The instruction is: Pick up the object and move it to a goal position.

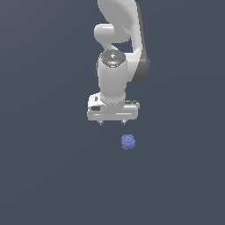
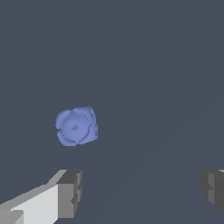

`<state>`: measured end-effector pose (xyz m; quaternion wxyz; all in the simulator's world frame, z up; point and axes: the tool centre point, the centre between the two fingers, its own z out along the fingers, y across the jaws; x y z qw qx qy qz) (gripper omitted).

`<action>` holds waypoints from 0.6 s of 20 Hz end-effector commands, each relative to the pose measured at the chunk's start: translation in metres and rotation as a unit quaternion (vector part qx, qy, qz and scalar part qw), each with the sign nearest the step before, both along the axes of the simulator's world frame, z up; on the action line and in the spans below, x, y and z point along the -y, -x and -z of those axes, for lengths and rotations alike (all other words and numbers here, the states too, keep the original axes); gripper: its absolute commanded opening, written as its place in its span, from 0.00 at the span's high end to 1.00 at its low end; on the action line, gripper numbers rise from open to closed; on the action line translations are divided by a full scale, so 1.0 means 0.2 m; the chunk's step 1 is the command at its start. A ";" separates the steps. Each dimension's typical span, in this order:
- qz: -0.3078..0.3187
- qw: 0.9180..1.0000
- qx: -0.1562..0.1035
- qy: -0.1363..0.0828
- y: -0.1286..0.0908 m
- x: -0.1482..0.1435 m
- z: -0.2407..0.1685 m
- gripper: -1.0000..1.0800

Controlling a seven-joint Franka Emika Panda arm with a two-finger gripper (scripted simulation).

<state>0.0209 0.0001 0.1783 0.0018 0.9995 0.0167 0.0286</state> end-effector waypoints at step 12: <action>-0.073 0.997 -0.020 0.003 -0.10 -0.28 0.30 0.04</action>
